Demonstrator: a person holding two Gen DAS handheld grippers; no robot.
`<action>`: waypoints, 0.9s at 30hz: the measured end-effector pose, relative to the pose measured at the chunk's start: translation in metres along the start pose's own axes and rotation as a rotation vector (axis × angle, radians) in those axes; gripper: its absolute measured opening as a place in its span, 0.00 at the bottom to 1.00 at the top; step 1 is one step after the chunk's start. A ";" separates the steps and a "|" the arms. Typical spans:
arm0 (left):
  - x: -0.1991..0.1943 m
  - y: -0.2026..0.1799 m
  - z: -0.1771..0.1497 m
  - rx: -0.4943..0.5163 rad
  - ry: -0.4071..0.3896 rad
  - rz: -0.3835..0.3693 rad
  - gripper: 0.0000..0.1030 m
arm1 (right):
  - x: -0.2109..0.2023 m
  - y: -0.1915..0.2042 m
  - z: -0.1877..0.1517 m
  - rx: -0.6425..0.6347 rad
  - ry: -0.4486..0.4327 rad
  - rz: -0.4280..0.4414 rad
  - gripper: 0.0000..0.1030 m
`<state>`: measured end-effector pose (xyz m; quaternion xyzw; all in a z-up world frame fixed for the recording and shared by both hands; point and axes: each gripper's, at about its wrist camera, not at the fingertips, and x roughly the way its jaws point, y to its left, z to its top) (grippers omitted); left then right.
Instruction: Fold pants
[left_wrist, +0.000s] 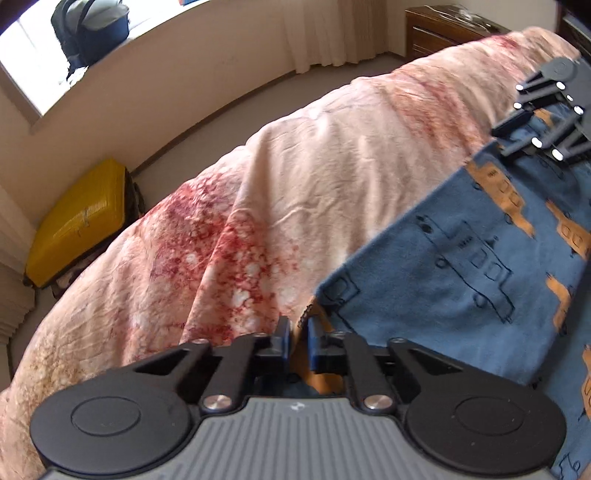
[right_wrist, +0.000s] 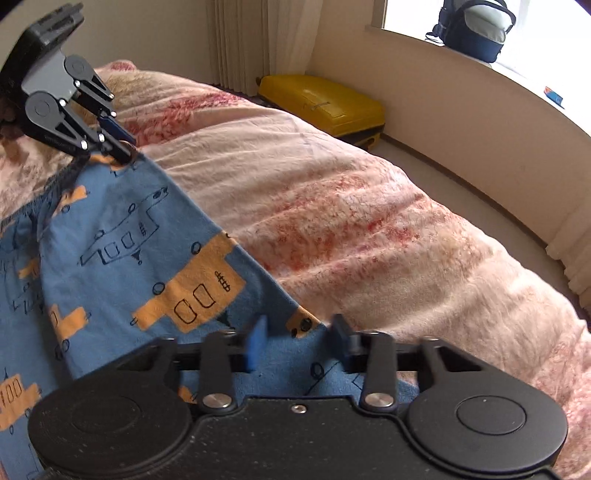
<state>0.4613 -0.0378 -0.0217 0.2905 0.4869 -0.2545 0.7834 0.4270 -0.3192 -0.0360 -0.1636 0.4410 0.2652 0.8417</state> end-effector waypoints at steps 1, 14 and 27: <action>-0.004 -0.003 0.000 0.013 0.001 0.020 0.03 | 0.000 0.001 0.000 0.005 -0.001 -0.016 0.19; -0.059 -0.021 -0.003 -0.029 -0.317 0.393 0.00 | -0.048 0.017 0.033 -0.077 -0.260 -0.367 0.00; 0.010 0.019 0.008 -0.168 -0.191 0.283 0.04 | 0.000 -0.026 0.037 0.086 -0.217 -0.214 0.39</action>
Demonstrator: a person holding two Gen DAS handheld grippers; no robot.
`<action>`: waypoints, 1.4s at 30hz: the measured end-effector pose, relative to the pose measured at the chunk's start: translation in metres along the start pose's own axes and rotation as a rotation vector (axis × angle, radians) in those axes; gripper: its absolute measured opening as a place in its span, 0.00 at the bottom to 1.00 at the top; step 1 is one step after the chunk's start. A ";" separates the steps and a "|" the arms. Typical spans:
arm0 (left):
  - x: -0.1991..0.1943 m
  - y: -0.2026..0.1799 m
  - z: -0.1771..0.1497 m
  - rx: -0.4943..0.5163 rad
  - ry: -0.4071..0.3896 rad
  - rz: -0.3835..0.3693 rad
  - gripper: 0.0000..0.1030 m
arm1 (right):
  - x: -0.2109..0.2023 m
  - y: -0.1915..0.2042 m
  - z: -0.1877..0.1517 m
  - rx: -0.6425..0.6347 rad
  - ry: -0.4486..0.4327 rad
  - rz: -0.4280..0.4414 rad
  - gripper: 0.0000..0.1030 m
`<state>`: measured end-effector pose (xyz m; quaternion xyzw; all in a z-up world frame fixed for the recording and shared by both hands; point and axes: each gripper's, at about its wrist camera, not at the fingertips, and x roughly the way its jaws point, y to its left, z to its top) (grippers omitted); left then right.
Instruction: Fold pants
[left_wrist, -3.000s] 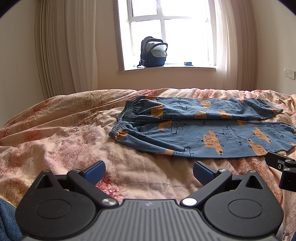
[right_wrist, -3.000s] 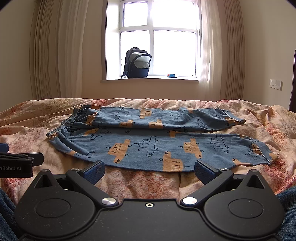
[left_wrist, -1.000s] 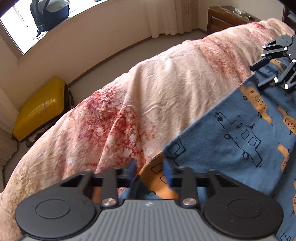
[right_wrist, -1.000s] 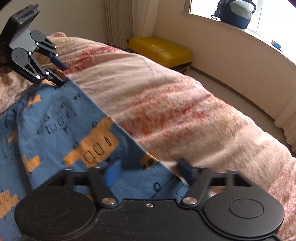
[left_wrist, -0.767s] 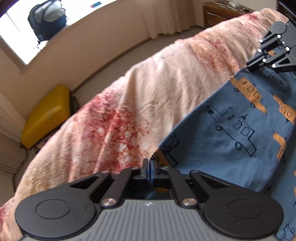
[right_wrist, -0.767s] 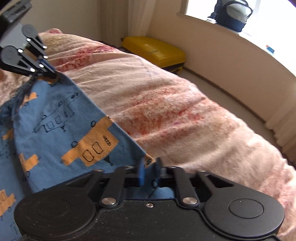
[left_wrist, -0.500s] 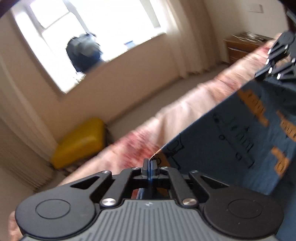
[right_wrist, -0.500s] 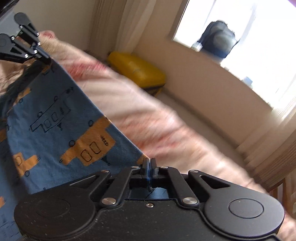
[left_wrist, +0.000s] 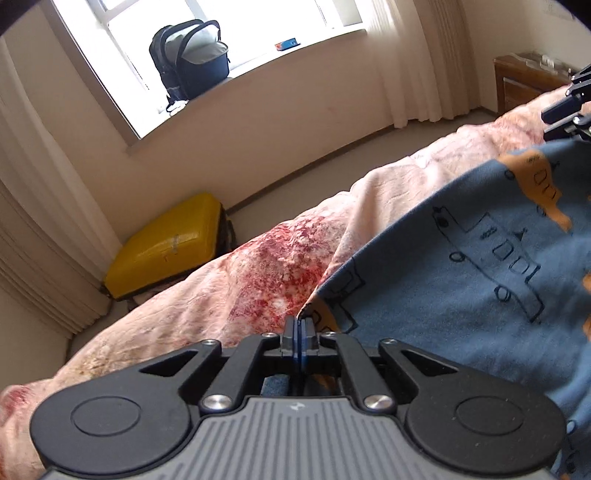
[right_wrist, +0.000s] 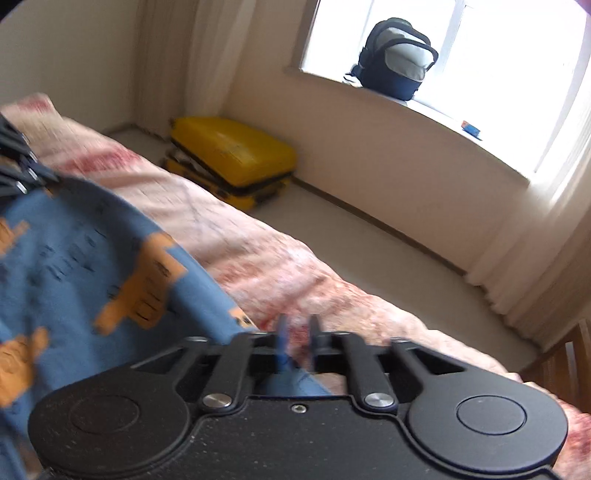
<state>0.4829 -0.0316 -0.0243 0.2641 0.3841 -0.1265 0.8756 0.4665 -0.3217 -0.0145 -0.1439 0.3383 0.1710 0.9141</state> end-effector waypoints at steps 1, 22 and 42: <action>0.001 0.003 0.002 -0.018 0.008 -0.018 0.05 | -0.004 -0.005 0.004 0.017 -0.018 0.027 0.55; -0.037 0.052 -0.009 -0.126 0.030 -0.141 0.01 | -0.013 0.067 0.028 0.026 -0.038 0.175 0.01; -0.202 -0.036 -0.170 0.205 -0.243 -0.127 0.02 | -0.217 0.221 -0.125 -0.273 0.057 0.167 0.01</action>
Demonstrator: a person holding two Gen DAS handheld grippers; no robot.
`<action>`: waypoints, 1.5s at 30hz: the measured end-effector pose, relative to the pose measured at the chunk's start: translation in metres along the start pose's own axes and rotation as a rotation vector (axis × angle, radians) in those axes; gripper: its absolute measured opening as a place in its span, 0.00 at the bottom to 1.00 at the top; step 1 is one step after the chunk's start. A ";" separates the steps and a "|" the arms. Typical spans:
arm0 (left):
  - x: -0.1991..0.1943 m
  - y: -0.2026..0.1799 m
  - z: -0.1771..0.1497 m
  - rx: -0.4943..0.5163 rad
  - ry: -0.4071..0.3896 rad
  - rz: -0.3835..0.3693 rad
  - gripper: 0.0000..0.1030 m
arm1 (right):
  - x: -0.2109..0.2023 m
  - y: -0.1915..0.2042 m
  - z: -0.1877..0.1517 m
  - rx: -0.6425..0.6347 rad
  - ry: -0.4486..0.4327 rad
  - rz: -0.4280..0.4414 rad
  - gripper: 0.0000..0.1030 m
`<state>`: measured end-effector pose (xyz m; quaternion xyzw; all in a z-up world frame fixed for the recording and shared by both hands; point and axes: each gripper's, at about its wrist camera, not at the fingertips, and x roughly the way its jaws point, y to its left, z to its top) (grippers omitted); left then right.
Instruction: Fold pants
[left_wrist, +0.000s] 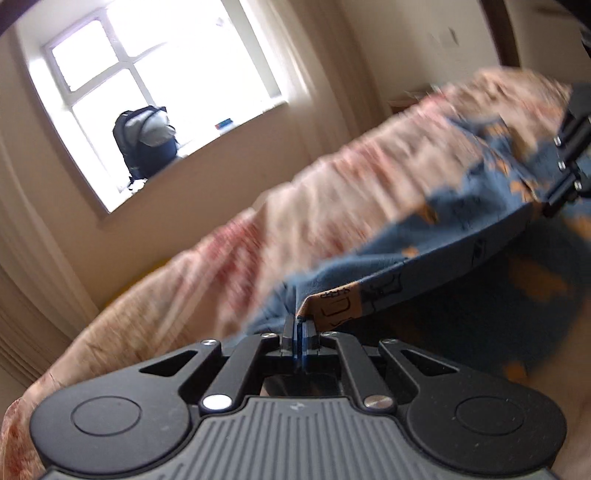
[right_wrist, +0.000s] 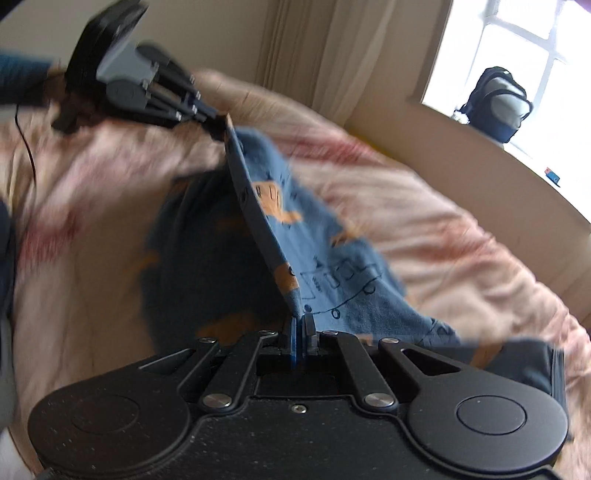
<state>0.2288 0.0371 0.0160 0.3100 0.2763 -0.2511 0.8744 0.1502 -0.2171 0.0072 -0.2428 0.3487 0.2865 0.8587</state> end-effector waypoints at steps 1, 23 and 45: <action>0.000 -0.007 -0.006 0.019 0.014 -0.011 0.02 | 0.004 0.010 -0.005 -0.029 0.022 -0.018 0.01; 0.001 -0.052 -0.054 0.214 0.084 -0.006 0.01 | 0.017 0.079 -0.037 -0.198 0.065 -0.127 0.01; 0.008 -0.131 0.049 -0.308 -0.038 -0.320 1.00 | -0.070 -0.028 -0.087 0.267 0.004 -0.532 0.99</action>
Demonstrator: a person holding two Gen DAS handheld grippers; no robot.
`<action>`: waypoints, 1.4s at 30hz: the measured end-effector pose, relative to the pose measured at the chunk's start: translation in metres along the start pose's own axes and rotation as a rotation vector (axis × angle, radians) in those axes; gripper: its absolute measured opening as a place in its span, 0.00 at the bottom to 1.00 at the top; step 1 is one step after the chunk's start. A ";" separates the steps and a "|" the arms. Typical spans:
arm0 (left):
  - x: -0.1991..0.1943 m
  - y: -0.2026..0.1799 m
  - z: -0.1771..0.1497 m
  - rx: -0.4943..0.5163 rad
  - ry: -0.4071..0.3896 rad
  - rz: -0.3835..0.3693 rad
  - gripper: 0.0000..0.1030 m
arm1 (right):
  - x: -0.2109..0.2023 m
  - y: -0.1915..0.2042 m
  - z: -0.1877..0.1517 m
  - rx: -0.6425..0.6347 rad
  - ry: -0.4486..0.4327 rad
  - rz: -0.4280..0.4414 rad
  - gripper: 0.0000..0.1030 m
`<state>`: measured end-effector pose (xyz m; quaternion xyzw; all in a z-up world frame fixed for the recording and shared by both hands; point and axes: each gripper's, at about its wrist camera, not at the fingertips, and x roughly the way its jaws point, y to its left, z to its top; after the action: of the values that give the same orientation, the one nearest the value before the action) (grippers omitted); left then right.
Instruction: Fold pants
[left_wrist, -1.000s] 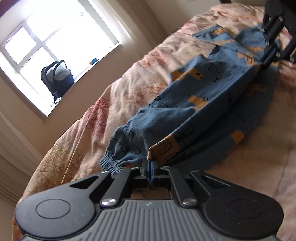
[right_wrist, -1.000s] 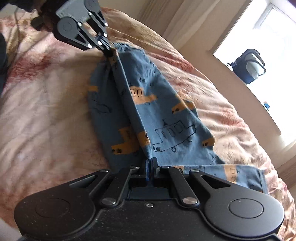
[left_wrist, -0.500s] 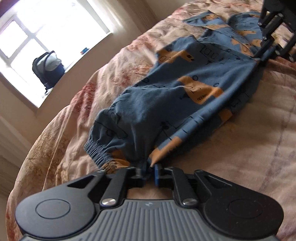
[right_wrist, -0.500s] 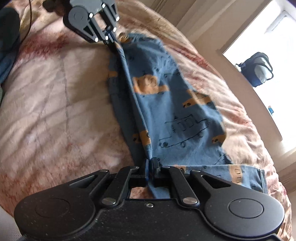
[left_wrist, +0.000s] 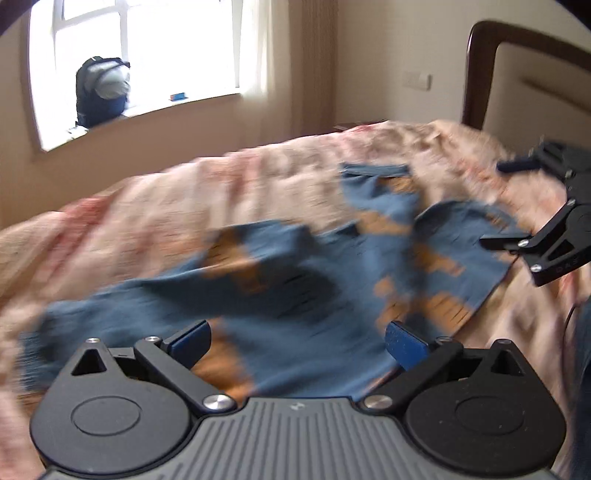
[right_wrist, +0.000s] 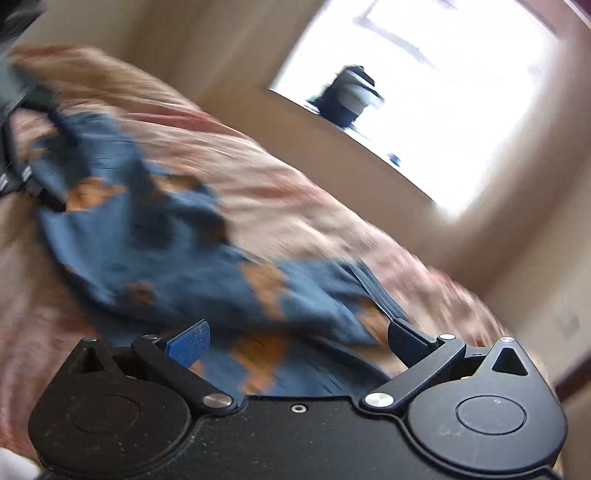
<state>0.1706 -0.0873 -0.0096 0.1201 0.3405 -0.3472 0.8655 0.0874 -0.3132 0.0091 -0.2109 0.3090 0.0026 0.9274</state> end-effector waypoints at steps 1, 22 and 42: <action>0.012 -0.008 0.005 -0.015 0.005 -0.030 1.00 | 0.006 -0.020 -0.003 0.099 0.027 0.037 0.99; 0.090 -0.036 0.036 -0.211 0.146 -0.098 0.18 | 0.262 -0.115 0.094 0.745 0.359 0.192 0.55; 0.041 -0.111 0.034 0.265 0.038 0.049 0.07 | -0.017 -0.194 -0.063 0.795 -0.048 0.140 0.05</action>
<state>0.1336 -0.2051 -0.0085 0.2483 0.3050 -0.3657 0.8435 0.0637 -0.5131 0.0492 0.1858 0.2776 -0.0487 0.9413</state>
